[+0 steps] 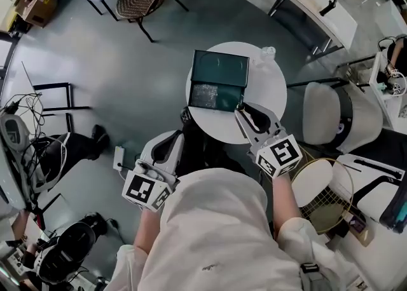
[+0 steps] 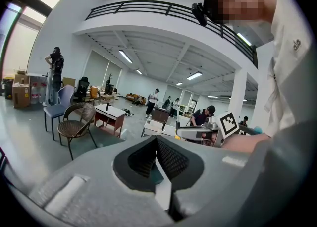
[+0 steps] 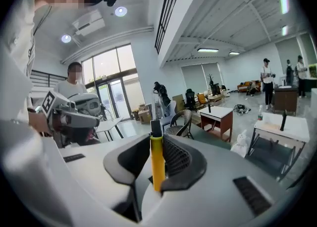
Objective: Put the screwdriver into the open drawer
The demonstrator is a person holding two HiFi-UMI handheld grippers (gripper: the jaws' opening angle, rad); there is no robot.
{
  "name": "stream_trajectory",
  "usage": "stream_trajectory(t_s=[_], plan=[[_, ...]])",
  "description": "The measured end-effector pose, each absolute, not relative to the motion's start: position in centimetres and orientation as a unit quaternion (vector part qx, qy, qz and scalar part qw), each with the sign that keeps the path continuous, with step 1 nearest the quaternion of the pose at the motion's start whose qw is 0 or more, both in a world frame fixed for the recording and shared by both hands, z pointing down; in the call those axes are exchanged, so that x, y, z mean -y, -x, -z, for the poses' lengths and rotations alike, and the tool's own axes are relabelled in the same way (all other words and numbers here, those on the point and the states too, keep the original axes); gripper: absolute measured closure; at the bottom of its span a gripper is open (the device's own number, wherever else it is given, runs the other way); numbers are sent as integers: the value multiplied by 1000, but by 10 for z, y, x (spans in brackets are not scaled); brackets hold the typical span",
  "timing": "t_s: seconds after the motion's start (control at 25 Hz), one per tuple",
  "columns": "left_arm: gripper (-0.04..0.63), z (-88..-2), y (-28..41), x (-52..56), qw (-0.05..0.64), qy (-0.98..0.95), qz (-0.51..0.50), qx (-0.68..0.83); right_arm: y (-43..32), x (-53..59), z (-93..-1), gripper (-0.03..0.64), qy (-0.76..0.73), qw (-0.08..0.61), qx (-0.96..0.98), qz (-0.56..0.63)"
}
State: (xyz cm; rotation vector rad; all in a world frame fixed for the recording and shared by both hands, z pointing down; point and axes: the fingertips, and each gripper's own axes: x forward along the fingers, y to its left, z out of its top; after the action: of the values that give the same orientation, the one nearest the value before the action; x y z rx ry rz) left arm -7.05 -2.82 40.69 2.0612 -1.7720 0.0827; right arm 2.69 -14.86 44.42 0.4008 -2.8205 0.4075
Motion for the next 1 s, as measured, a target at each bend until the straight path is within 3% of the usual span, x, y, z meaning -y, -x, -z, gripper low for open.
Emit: stream_trajectory(t_s=[1.0], plan=[[584,-416,148,24,236,-699,-29,674,54,150,-663,531,-44,396,916,-36]])
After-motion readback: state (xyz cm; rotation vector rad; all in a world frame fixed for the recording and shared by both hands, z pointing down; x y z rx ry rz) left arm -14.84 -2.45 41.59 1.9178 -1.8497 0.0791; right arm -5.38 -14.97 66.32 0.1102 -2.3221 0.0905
